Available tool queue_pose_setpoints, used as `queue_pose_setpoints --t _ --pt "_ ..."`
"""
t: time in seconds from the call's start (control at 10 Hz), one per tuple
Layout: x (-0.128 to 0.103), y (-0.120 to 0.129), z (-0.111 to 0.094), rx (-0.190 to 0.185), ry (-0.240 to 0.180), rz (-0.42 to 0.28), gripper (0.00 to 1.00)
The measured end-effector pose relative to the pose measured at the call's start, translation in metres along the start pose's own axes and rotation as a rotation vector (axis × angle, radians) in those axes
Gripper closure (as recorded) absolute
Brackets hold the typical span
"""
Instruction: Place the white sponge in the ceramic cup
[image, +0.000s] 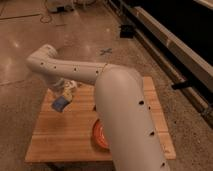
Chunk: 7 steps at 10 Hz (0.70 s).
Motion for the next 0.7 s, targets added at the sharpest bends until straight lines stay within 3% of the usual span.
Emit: queue_pose_setpoints --t 0.2,0.3,0.7 --pt "0.006 0.001 -0.003 0.011 -0.008 0.02 0.97" --pt "0.012 0.006 -0.005 0.024 -0.013 0.032 1.0" --pt "0.045 0.043 -0.019 0.075 -0.013 0.095 1.0"
